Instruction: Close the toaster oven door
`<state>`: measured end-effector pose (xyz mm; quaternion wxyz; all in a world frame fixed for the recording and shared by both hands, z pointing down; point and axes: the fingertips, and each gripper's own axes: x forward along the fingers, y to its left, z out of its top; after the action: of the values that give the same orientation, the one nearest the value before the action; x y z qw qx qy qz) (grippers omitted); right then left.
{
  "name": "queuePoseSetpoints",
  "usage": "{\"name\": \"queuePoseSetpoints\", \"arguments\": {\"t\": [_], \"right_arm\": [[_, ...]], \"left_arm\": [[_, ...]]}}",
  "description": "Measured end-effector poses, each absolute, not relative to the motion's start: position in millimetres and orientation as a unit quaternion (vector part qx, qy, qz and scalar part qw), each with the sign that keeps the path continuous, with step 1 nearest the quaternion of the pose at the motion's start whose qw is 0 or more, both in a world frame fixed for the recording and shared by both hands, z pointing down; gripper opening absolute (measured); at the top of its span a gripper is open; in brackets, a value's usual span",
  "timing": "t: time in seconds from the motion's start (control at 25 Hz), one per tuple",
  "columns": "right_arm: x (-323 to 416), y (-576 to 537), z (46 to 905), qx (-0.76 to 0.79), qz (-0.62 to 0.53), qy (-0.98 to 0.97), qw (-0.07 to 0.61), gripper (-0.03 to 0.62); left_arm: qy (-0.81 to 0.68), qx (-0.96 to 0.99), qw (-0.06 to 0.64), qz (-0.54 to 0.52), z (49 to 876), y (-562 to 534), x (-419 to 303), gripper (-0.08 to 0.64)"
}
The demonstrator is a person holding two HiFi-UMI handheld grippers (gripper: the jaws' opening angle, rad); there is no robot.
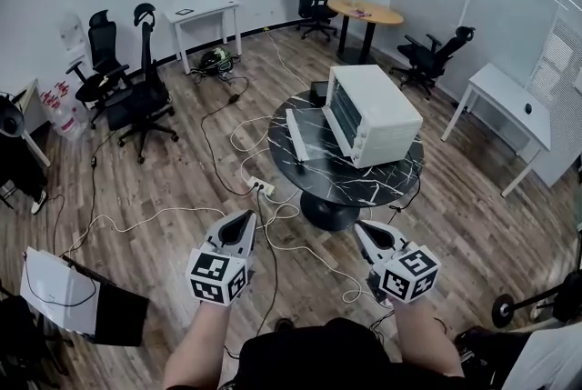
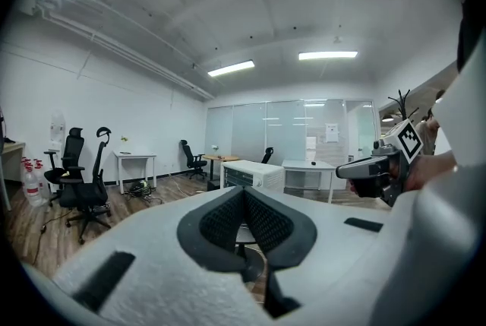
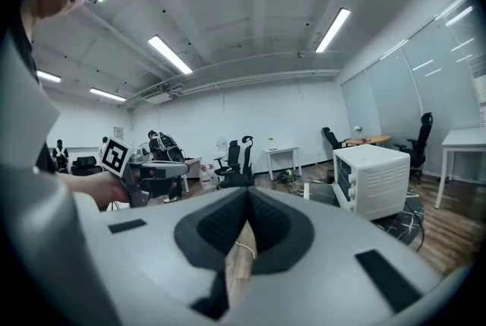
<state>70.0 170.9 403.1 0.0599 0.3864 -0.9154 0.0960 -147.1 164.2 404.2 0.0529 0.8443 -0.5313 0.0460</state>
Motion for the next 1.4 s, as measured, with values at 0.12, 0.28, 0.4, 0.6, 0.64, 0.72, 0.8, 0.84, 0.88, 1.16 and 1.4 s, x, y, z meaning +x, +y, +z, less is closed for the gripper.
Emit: {"name": "queuePoseSetpoints", "arguments": {"t": [0.12, 0.28, 0.4, 0.6, 0.64, 0.72, 0.8, 0.84, 0.88, 1.16, 1.4], "right_arm": [[52.5, 154.7, 413.0, 0.380, 0.108, -0.916, 0.068, 0.006], [45.0, 127.7, 420.2, 0.380, 0.116, -0.915, 0.073, 0.006], [43.9, 100.2, 427.6, 0.382, 0.127, -0.913, 0.072, 0.006], [46.2, 39.9, 432.7, 0.371, 0.134, -0.916, 0.066, 0.006], [47.7, 24.1, 434.5, 0.371, 0.137, -0.916, 0.064, 0.006], [50.1, -7.4, 436.8, 0.369, 0.141, -0.917, 0.061, 0.006], [53.4, -37.5, 433.0, 0.365, 0.136, -0.919, 0.057, 0.006], [55.9, -52.3, 430.1, 0.363, 0.133, -0.921, 0.055, 0.006], [58.4, -66.8, 428.7, 0.362, 0.131, -0.921, 0.054, 0.006], [61.1, -133.6, 451.2, 0.331, 0.152, -0.929, 0.071, 0.006], [51.7, -168.1, 464.7, 0.324, 0.166, -0.928, 0.079, 0.006]], "left_arm": [[-0.535, 0.841, 0.068, 0.045, 414.2, 146.9, -162.4, 0.000], [-0.528, 0.844, 0.080, 0.052, 427.6, 122.4, -166.0, 0.000], [-0.524, 0.845, 0.089, 0.055, 434.0, 98.1, -165.7, 0.000], [-0.517, 0.849, 0.088, 0.066, 435.6, 45.3, -153.7, 0.000], [-0.517, 0.848, 0.088, 0.068, 436.1, 31.7, -151.9, 0.000], [-0.521, 0.846, 0.093, 0.071, 438.8, 2.6, -149.2, 0.000], [-0.520, 0.845, 0.100, 0.072, 439.7, -27.5, -143.0, 0.000], [-0.518, 0.846, 0.100, 0.074, 438.8, -42.3, -138.0, 0.000], [-0.516, 0.848, 0.099, 0.077, 437.8, -56.7, -133.0, 0.000], [-0.518, 0.843, 0.108, 0.094, 444.4, -137.6, -109.5, 0.000], [-0.509, 0.844, 0.127, 0.107, 461.2, -173.9, -105.1, 0.000]]}}
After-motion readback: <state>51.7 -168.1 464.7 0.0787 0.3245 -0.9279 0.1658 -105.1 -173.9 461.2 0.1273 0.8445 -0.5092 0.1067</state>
